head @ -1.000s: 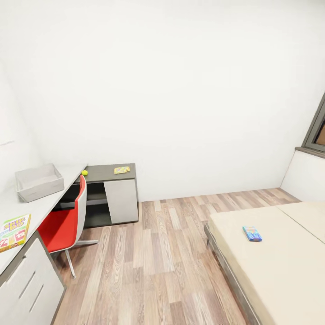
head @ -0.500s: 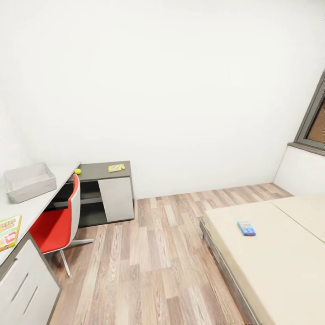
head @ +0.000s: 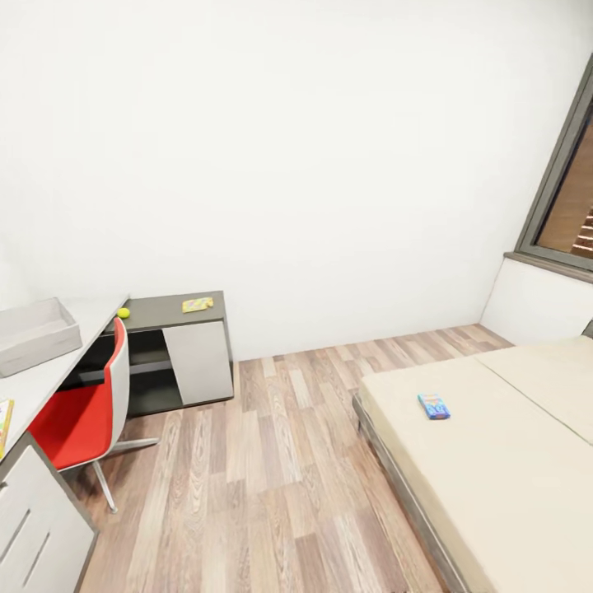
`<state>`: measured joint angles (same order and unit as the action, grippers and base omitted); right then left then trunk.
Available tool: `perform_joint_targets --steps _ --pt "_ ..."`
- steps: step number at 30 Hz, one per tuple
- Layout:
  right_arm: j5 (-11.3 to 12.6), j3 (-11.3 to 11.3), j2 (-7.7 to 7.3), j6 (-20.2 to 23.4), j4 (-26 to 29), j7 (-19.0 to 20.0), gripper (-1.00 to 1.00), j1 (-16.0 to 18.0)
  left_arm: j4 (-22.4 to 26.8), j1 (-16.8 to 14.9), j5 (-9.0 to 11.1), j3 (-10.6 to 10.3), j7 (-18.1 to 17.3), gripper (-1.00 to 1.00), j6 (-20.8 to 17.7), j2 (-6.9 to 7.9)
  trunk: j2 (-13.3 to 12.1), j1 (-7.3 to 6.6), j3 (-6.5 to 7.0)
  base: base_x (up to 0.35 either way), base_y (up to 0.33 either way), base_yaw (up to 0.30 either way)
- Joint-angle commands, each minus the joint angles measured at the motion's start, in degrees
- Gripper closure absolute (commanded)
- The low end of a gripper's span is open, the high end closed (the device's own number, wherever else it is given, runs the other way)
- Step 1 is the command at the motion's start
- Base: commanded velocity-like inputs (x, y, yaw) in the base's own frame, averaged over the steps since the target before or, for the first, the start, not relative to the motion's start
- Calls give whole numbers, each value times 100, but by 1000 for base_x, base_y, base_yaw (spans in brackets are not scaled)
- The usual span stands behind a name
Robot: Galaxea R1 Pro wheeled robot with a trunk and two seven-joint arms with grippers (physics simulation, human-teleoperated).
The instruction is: Put all the toys in the child's room - the three board games (two on the bed and one on the table), the two jigsaw puzzles on the table, and the tennis ball on the table - inside the toy box on the table in the child's room.
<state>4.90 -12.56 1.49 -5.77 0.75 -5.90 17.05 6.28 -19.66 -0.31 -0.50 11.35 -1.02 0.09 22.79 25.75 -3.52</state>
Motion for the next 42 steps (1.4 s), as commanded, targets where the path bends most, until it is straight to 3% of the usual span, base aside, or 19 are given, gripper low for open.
perform_joint_targets --steps 1,15,20,23,24,29,30,31,34,35,42 --pt "47 4 5 -27 -4 -8 -100 7 5 -3 -3 -8 12 -100 -11 0 13 3 -15 0 0 -40" --pt "77 -38 -14 -70 45 31 -100 39 105 -27 10 0 -13 -100 -66 9 13 3 -22 0 0 -10" --pt "73 -39 1 236 104 35 -100 156 568 -86 25 4 -43 -100 -810 8 13 3 -22 0 0 0" --pt "54 -33 14 728 279 32 -100 391 1202 -126 37 24 -69 -100 -1630 10 13 3 -22 0 0 0" --pt "47 -31 18 1157 454 27 -100 567 1808 -142 46 44 -104 -100 -2275 11 13 3 -22 0 0 0" --pt "84 -42 34 2211 1177 32 -100 913 3772 -159 64 70 -326 -100 -3958 3 13 3 -22 0 0 0" --pt "96 -41 50 2564 1626 33 -100 980 4608 -160 71 75 -490 -100 -4550 5 13 3 -22 0 0 0" --pt "100 -38 60 2726 1886 31 -100 995 4997 -158 74 77 -590 -100 -4802 8 13 3 -22 0 0 0" --pt "108 -26 112 3161 2732 25 -100 997 5889 -143 75 97 -957 -100 -5309 26 13 3 -22 0 0 0" --pt "113 -16 225 3596 3712 25 -100 925 6473 -108 52 167 -1467 -100 -5605 54 13 3 -22 0 0 0" --pt "121 -13 316 3954 4522 45 -100 828 6793 -82 44 307 -1920 -100 -5669 77 13 3 -22 0 0 0"
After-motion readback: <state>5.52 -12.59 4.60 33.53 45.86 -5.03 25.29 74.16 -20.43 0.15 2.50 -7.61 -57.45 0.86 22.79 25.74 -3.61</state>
